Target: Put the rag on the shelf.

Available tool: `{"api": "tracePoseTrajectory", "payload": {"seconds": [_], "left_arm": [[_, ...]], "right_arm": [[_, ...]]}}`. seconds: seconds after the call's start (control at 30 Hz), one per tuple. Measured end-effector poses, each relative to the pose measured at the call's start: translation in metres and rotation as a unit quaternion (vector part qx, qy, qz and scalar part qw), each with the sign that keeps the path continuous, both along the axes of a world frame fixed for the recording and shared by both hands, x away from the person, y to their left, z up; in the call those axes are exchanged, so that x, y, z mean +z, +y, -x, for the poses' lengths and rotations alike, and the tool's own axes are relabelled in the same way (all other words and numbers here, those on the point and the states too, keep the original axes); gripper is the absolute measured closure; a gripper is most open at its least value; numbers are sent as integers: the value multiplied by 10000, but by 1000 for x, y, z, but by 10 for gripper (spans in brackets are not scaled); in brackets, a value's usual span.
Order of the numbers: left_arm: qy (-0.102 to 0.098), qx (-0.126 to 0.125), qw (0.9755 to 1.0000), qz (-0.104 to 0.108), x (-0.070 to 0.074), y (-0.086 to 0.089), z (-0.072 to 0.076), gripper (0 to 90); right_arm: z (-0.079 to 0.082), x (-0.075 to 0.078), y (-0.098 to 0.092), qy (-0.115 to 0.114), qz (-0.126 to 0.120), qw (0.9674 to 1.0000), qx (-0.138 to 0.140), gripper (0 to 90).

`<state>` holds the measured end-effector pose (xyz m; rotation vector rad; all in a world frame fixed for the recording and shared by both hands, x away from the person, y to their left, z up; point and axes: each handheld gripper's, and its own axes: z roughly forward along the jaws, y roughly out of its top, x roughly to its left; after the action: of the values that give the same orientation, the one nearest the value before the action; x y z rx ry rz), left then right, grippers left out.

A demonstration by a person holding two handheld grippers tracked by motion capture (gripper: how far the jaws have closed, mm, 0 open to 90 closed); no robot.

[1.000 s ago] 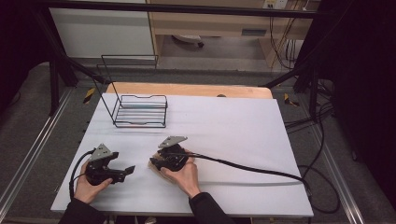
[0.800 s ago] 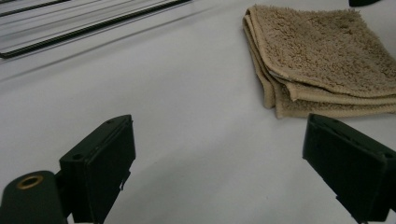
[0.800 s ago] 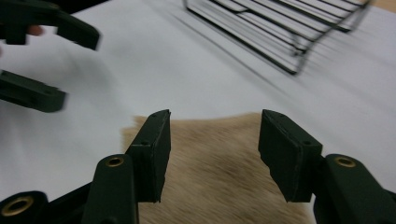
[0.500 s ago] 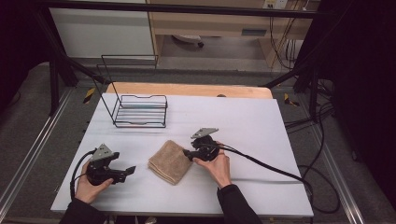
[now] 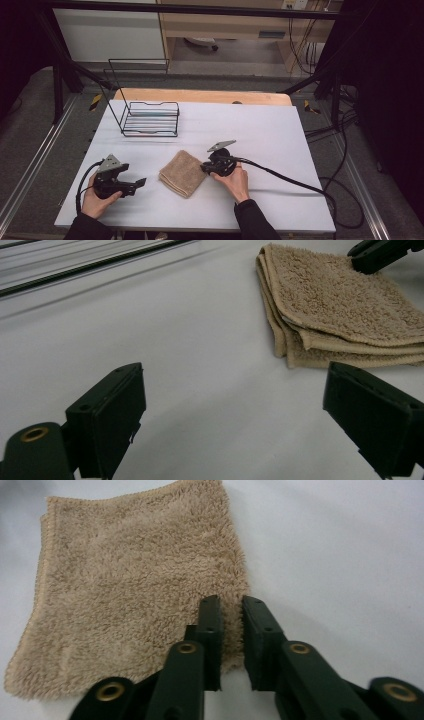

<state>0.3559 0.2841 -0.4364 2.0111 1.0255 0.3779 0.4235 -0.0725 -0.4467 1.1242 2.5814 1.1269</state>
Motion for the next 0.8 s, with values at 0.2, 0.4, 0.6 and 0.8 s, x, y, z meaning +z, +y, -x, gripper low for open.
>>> {"api": "tracePoseTrajectory", "payload": {"seconds": [0.2,0.4,0.6,0.8], "left_arm": [[124,103,9998,81,2,-12,1,113],[323,456,9982,209,3,-33,-3,141],[444,633,9970,3,0,-59,-12,200],[639,763,9949,131,-3,-80,-24,295]], "right_arm": [[11,5,-1,15,5,9999,-117,850],[28,10,-6,72,-79,9994,-318,850],[41,8,-9,82,-76,9991,-417,848],[51,5,-15,63,-96,9990,-421,846]]}}
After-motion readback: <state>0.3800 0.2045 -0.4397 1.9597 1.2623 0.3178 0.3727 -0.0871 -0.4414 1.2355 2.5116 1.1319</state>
